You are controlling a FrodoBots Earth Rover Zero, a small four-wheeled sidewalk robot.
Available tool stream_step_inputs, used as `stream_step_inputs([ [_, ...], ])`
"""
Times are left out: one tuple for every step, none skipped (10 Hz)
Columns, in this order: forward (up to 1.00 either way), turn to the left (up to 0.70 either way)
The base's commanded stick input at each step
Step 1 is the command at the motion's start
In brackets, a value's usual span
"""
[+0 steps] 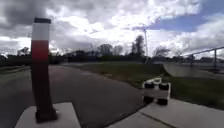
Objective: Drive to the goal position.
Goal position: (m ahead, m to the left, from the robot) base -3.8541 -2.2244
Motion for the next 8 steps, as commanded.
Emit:
stream_step_inputs([
  [0.0,0.0],
  [0.0,0.0],
  [0.0,0.0],
  [0.0,0.0],
  [0.03,0.0],
  [0.05,0.0],
  [0.05,0.0],
  [0.06,0.0],
])
